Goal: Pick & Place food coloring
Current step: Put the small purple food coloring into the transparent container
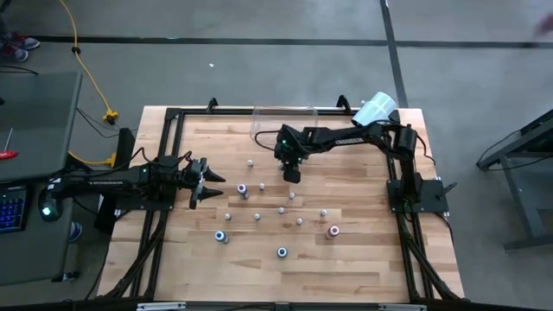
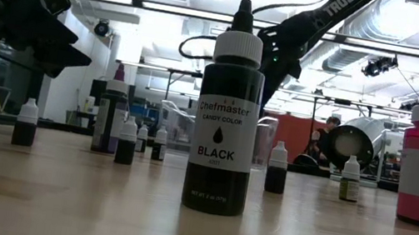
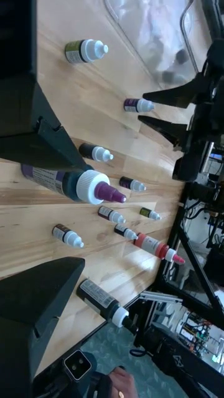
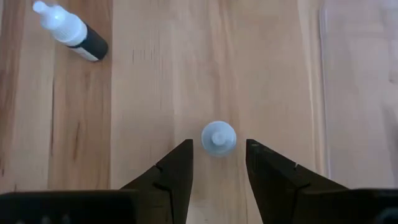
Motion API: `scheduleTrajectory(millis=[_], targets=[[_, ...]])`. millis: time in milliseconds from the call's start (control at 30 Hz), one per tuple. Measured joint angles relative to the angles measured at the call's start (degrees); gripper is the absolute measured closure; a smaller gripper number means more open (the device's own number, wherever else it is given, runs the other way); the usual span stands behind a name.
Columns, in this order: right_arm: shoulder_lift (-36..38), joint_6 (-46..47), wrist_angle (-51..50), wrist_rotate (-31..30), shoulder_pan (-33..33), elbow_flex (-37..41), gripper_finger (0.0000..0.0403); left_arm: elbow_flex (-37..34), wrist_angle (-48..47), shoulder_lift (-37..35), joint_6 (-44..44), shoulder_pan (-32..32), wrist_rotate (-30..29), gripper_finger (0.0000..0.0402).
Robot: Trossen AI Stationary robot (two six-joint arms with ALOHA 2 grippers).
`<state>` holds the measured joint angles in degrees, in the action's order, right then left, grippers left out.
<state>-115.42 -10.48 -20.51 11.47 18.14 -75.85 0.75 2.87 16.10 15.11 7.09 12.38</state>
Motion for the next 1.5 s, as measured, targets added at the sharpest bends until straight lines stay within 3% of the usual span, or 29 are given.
scheduleTrajectory(millis=[767,1267,1500], targets=[[0.1,0.2,0.8,-0.1,0.2,-0.2,0.0267,0.0,0.0,0.0,0.0,0.0,0.0,0.0167],[1.3,0.2,0.4,0.4,0.2,-0.3,0.0352,0.0,0.0,0.0,0.0,0.0,0.0,0.0167],[4.1,0.0,-0.8,-1.6,0.2,-0.3,0.035,0.0,0.0,0.0,0.0,0.0,0.0,0.0167]])
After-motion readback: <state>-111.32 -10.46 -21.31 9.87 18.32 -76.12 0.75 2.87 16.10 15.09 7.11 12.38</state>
